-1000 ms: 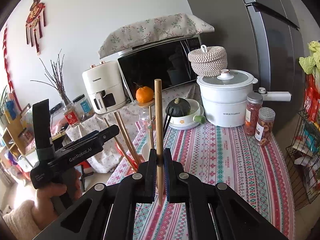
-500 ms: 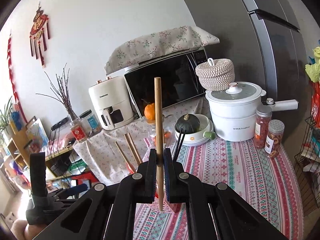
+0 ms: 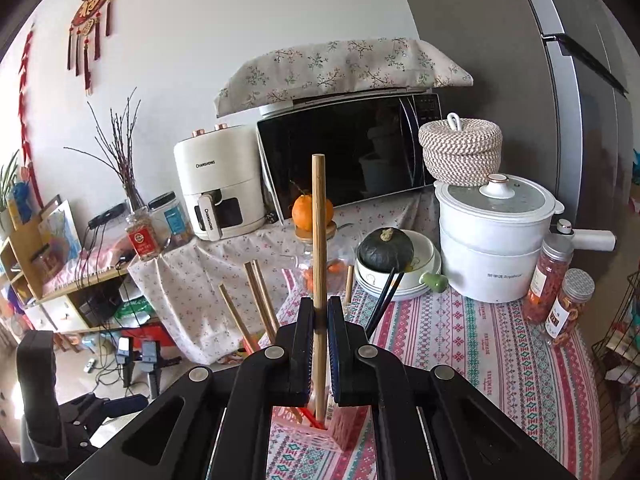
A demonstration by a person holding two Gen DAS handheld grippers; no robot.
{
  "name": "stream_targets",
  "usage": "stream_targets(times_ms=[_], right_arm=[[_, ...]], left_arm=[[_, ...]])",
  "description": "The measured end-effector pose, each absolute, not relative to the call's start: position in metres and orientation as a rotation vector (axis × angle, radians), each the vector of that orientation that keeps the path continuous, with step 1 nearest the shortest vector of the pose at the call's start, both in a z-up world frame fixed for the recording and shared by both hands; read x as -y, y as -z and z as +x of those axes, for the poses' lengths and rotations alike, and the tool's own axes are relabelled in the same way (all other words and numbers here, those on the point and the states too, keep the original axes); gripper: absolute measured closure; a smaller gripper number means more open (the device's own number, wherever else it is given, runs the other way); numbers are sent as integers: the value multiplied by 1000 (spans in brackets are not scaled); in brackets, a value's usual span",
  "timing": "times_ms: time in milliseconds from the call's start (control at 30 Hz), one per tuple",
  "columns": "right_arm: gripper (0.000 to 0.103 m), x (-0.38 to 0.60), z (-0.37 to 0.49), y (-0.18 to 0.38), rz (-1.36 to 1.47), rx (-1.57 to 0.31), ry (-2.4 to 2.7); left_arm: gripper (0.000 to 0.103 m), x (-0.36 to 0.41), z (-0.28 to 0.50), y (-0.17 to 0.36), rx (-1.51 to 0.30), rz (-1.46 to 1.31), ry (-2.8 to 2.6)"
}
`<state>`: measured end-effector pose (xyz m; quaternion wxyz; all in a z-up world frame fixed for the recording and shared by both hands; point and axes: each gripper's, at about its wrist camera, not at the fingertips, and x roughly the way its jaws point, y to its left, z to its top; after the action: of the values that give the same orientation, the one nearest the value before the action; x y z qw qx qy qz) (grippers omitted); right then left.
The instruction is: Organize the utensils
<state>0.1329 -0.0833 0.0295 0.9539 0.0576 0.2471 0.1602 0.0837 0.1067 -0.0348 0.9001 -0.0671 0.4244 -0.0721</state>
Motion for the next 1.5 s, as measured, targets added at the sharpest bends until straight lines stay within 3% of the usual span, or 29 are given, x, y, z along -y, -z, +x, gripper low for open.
stream_targets(times_ms=[367,400,467,533,833,1500], right_arm=[[95,68,151,3,112,-620,-360],[91,68,152,5,117,-628,-363],[73,70,153,6,135,-638,-373],[42,75,150,1,158,-626,-377],[0,118,118,-20,211,-630,-267],[0,197,-10,-23,71,-650,92]], left_arm=[[0,-110,84,38,-890,-163,157],[0,-109,85,38,-889,-160,156],[0,-108,85,37,-884,-157,151],[0,-105,84,36,-880,-155,147],[0,-89,69,29,-842,-154,124],[0,-30,-9,-1,-724,-83,98]])
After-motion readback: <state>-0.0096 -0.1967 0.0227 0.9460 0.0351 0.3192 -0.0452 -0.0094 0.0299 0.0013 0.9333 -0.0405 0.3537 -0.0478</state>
